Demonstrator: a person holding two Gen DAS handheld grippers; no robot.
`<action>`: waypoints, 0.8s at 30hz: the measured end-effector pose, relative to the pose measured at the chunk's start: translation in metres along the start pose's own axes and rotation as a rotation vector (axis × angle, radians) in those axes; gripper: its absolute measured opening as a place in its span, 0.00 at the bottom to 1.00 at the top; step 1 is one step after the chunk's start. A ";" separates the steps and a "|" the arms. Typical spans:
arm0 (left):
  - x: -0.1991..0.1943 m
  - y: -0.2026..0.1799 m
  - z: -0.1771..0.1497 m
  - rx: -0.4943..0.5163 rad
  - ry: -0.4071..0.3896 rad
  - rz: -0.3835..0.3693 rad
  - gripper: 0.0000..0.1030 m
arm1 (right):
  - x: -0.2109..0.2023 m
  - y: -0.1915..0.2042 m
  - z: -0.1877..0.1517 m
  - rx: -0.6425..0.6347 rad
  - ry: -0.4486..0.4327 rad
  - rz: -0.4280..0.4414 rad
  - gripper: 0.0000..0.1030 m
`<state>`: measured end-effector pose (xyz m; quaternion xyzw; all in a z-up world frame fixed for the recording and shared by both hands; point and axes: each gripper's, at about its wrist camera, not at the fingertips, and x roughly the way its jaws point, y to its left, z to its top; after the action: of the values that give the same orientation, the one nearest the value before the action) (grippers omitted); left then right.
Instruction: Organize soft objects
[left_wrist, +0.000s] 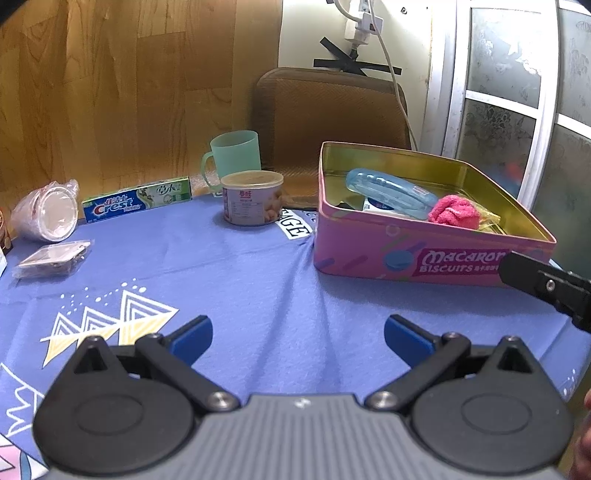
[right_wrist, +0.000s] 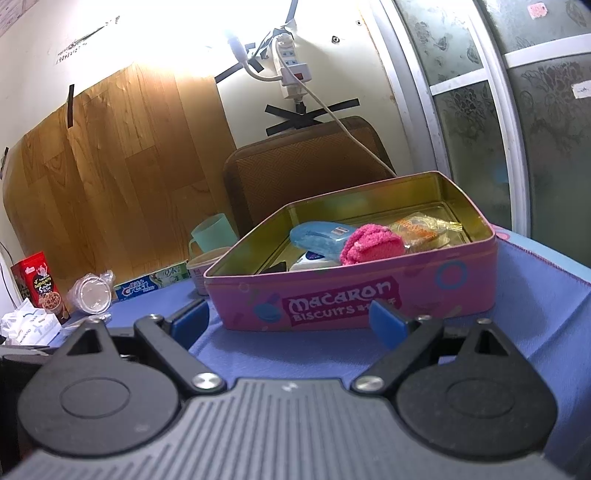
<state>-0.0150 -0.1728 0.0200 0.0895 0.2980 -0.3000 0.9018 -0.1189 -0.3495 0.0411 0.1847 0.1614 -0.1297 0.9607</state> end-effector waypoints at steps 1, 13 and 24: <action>0.000 0.000 0.000 0.000 0.001 0.001 1.00 | 0.002 -0.004 0.002 -0.002 0.004 0.009 0.93; 0.002 0.020 -0.004 -0.025 0.012 0.039 1.00 | 0.005 0.003 -0.003 0.001 0.023 0.021 0.93; 0.005 0.051 -0.008 -0.056 0.018 0.087 1.00 | 0.009 0.016 -0.006 -0.018 0.039 0.038 0.92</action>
<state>0.0147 -0.1315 0.0100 0.0796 0.3102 -0.2513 0.9134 -0.1078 -0.3344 0.0374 0.1814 0.1776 -0.1066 0.9614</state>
